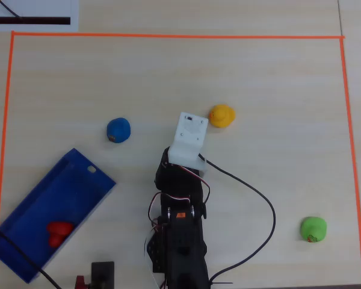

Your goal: Grasp red duck and put it into box.

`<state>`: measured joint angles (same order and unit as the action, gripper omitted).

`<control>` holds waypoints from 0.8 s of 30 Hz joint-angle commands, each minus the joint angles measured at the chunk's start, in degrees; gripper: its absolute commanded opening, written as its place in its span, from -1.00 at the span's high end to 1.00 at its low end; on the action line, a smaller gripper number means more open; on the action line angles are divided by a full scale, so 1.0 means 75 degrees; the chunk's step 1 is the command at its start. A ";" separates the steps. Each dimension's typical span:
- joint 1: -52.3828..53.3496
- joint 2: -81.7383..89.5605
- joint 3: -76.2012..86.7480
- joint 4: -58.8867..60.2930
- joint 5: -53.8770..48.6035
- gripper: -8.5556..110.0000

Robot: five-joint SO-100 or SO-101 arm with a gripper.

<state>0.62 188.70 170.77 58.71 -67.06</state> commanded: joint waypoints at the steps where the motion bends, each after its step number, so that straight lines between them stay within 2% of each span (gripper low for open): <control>1: 0.0094 0.0129 0.0539 -0.0387 -0.0070 0.85; 3: 0.0105 0.0129 0.0973 -0.0539 -0.0105 0.85; 6: 0.0035 0.0141 0.0984 0.0035 -0.0129 0.85; 12: -0.0188 0.0141 0.0996 0.2121 -0.0656 0.85; 17: -0.0117 0.0141 0.0996 0.2121 -0.0199 0.83; 24: -0.0105 0.0141 0.0996 0.2121 -0.0258 0.82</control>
